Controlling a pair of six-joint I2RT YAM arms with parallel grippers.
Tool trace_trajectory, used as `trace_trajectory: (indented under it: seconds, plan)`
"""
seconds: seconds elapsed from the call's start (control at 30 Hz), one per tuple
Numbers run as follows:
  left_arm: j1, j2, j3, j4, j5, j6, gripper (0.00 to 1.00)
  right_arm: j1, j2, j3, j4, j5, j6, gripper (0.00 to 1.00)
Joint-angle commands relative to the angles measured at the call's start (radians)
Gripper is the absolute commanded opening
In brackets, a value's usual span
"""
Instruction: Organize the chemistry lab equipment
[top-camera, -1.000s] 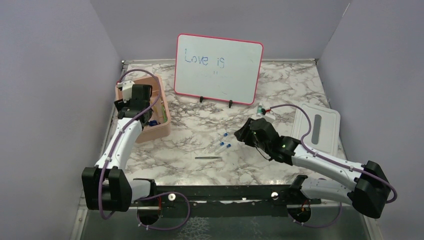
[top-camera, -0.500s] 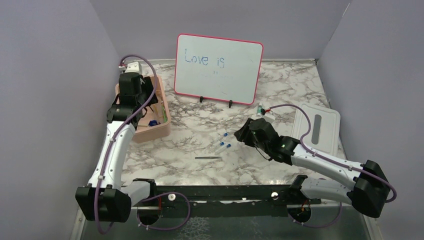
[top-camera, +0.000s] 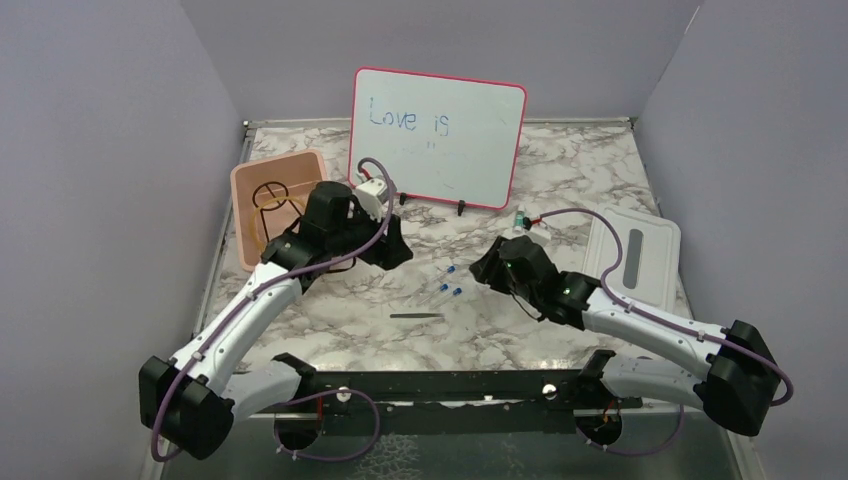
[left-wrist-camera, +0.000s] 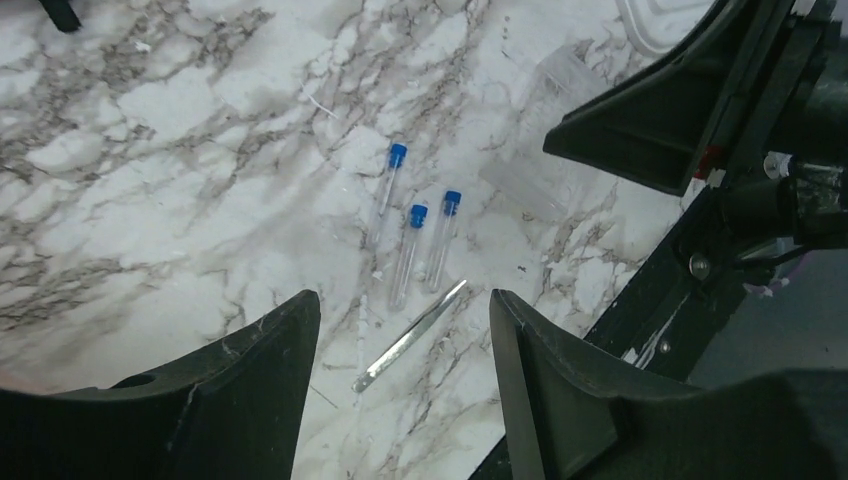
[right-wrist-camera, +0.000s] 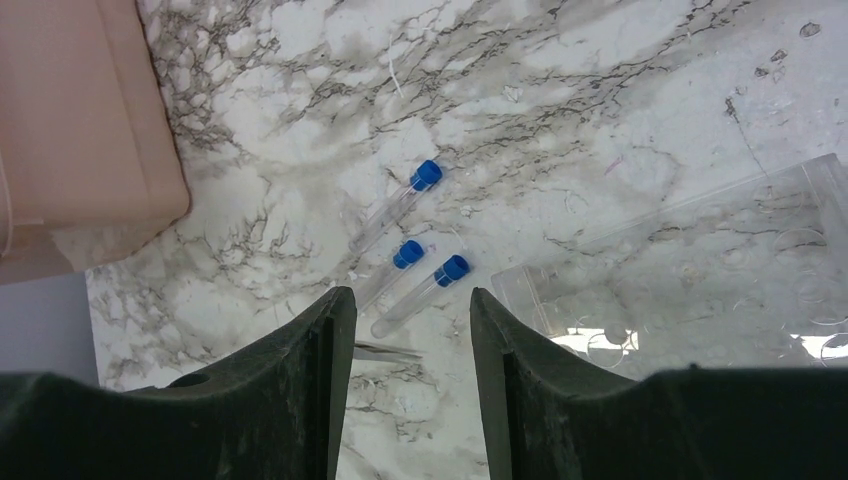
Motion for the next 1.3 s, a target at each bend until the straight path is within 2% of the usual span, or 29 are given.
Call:
trace_trajectory:
  seconds: [0.0, 0.27, 0.8, 1.1, 1.27]
  plan:
    - [-0.09, 0.012, -0.075, 0.034, -0.02, -0.064, 0.66, -0.027, 0.001, -0.017, -0.01, -0.004, 0.013, 0.51]
    - [-0.255, 0.148, -0.157, 0.05, -0.133, -0.116, 0.68, -0.058, 0.006, -0.04, 0.036, -0.06, 0.017, 0.51]
    - [-0.348, 0.375, -0.183, 0.086, -0.211, -0.035, 0.61, -0.09, -0.058, -0.065, 0.015, -0.052, 0.012, 0.51]
    - [-0.391, 0.39, -0.172, 0.099, -0.292, -0.028, 0.62, -0.093, -0.086, -0.08, 0.017, -0.05, 0.014, 0.51]
    - [-0.406, 0.398, -0.177, 0.118, -0.282, -0.021, 0.62, -0.094, -0.101, -0.086, 0.015, -0.046, 0.011, 0.51]
